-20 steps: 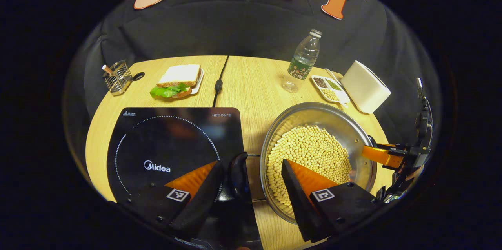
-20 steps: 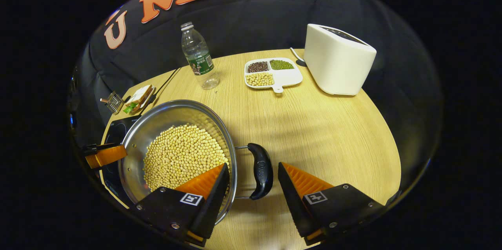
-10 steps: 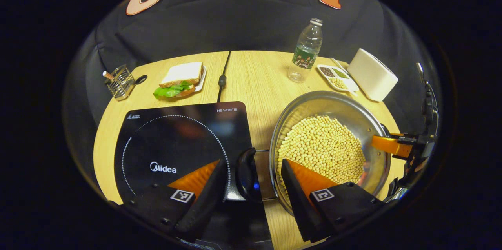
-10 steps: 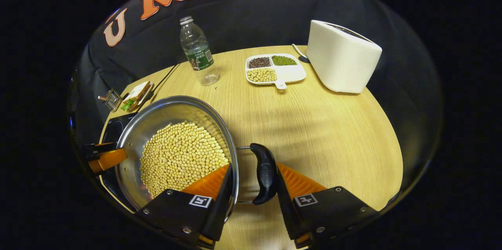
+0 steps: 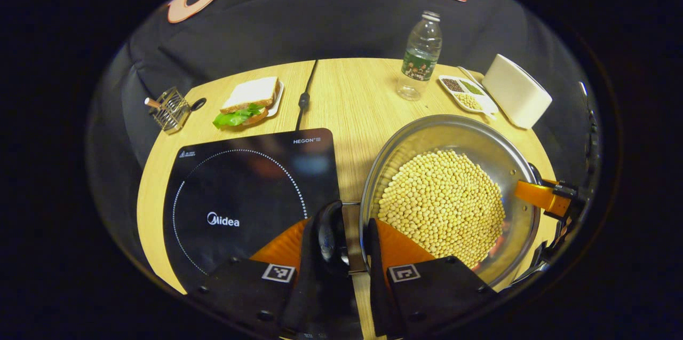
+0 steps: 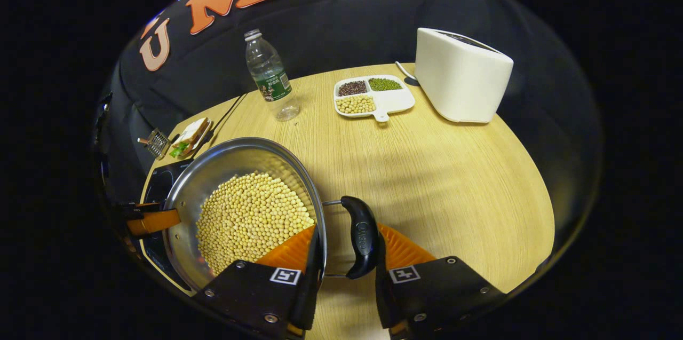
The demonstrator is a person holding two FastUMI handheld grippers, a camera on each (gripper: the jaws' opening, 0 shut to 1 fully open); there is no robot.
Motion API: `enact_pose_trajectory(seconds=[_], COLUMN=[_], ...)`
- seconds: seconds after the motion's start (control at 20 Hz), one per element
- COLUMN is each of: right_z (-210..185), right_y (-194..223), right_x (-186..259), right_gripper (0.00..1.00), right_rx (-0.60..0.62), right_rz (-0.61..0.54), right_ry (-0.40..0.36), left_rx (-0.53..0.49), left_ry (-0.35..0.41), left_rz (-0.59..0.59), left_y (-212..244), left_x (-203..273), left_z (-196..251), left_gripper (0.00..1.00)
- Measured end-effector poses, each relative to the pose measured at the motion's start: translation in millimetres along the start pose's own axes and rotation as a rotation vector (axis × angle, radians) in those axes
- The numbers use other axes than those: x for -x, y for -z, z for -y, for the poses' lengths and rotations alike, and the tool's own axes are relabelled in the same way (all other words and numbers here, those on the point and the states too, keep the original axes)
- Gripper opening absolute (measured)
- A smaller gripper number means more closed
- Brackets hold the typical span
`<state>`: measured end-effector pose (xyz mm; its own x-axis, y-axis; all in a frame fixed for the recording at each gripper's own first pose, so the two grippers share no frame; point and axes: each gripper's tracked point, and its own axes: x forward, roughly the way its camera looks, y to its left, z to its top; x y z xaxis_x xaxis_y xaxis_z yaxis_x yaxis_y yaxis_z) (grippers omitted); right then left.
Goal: First push the handle of the pot to place it horizontally, then grasp the pot with both hands and set it on the induction cooktop.
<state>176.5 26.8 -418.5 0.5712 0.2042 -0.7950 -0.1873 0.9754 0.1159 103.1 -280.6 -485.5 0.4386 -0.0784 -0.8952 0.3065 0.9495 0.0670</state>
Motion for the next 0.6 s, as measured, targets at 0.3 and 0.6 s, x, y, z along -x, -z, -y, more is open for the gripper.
enact_pose_trajectory(seconds=[0.3,0.6], right_z=[-1.3,-27.4], right_y=[-2.8,-20.1], right_x=[15.3,51.6], right_gripper=[0.5,0.45], right_rx=[-0.042,-0.082], right_rz=[0.002,0.021], right_ry=[0.004,-0.031], left_rx=[0.042,0.063], left_ry=[0.055,0.082], left_rz=[-0.001,0.026], left_y=[-4.2,-30.8], left_x=[24.4,66.9], left_z=[4.1,-21.3], left_gripper=[0.5,0.49])
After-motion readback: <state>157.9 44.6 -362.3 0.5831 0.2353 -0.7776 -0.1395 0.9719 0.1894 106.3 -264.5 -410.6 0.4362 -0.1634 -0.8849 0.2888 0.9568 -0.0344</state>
